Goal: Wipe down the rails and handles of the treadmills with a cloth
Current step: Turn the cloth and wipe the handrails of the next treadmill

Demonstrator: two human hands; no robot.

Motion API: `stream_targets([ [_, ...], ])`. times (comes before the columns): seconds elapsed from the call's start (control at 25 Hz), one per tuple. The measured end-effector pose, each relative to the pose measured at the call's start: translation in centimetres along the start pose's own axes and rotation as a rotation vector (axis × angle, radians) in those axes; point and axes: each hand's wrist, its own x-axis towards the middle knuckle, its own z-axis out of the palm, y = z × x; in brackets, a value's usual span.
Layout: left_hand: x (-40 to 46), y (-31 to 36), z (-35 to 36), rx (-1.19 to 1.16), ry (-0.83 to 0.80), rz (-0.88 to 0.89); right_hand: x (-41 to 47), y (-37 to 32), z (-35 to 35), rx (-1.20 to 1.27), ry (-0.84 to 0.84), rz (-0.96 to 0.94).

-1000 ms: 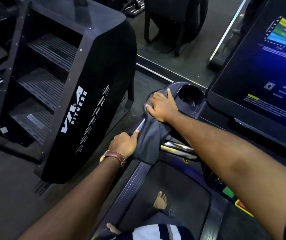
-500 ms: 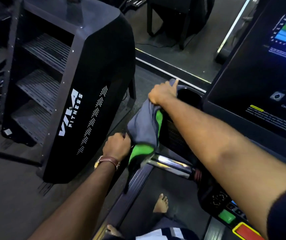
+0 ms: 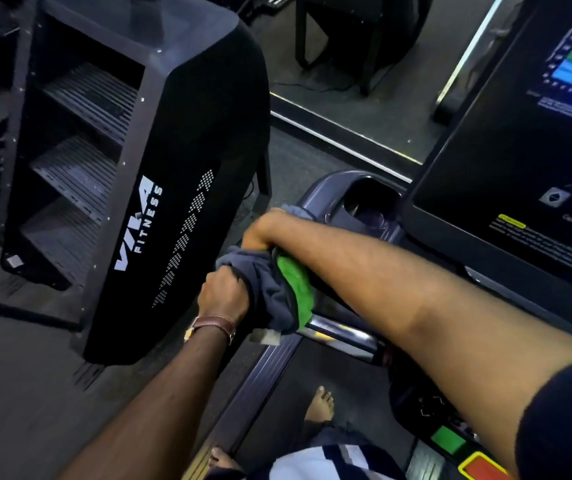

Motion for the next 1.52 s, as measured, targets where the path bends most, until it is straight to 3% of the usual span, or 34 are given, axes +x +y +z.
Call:
stream_targets([
  [0.12,0.0,0.2,-0.1,-0.003,0.022,0.016,-1.4,4.3,0.3,-0.160,0.255,0.126],
  [0.2,-0.1,0.4,-0.2,0.030,0.011,0.023,-2.6,8.3,0.9,0.016,0.480,0.386],
  [0.24,-0.1,0.4,-0.3,0.033,0.005,0.018,-2.9,9.0,1.2,0.120,0.515,0.479],
  [0.32,-0.2,0.5,-0.4,0.026,-0.009,0.014,-3.0,6.7,2.1,0.241,0.505,0.511],
  [0.48,-0.2,0.1,-0.4,0.035,-0.063,0.093,-7.4,3.5,8.7,0.083,0.579,0.344],
  [0.64,-0.6,0.7,-0.5,-0.007,-0.077,0.159,-12.0,7.2,11.0,0.130,0.565,0.598],
  [0.76,-0.5,1.4,-0.7,0.017,-0.073,0.140,-8.3,3.6,7.4,0.322,0.520,0.732],
  [0.92,-0.1,2.4,-0.9,-0.020,-0.074,0.180,-11.1,5.0,9.2,0.091,0.585,0.548],
  [1.04,1.4,2.9,-0.8,-0.281,-0.022,0.136,-13.6,6.7,10.0,-0.094,0.474,0.543],
  [1.12,3.2,3.2,-1.0,-0.521,-0.050,-0.075,-12.2,7.0,8.0,0.010,0.427,0.596],
  [1.2,3.9,3.5,-0.8,-0.551,-0.117,-0.155,-10.2,6.8,6.0,0.227,0.413,0.694],
  [1.32,3.9,4.8,-0.3,-0.315,-0.180,-0.020,-7.9,5.1,5.3,0.310,0.469,0.767],
  [1.44,4.5,6.5,0.1,-0.386,-0.259,0.066,-10.0,5.1,9.0,0.119,0.608,0.492],
  [1.52,4.8,7.3,0.3,-0.483,-0.312,0.127,-12.6,7.3,11.6,0.007,0.565,0.403],
])
